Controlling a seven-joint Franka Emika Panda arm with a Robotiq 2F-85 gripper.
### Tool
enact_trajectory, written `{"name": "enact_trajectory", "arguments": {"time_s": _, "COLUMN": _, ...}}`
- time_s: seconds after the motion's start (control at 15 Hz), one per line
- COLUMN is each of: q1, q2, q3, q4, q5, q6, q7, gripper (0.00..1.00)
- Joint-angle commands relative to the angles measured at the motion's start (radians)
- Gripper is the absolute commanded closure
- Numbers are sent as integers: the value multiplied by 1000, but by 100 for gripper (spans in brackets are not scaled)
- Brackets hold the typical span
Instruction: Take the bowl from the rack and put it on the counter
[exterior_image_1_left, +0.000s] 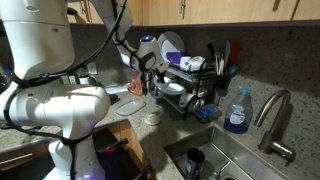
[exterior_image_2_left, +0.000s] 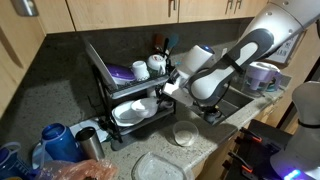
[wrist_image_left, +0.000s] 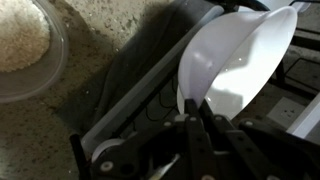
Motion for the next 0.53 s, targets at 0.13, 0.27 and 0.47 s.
{"name": "enact_trajectory", "arguments": {"time_s": 0.13, "q1": 16, "q2": -71, "q3": 31, "q4": -95, "q5": -39, "q6": 6, "q7": -73, "gripper": 99}}
{"name": "enact_trajectory", "arguments": {"time_s": 0.27, "q1": 21, "q2": -84, "q3": 44, "q4": -122, "q5": -36, "q6": 16, "q7": -104, "gripper": 99}}
{"name": "enact_trajectory", "arguments": {"time_s": 0.47, "q1": 22, "q2": -119, "q3": 78, "q4": -158, "q5": -4, "q6": 2, "q7": -159, "gripper": 99}}
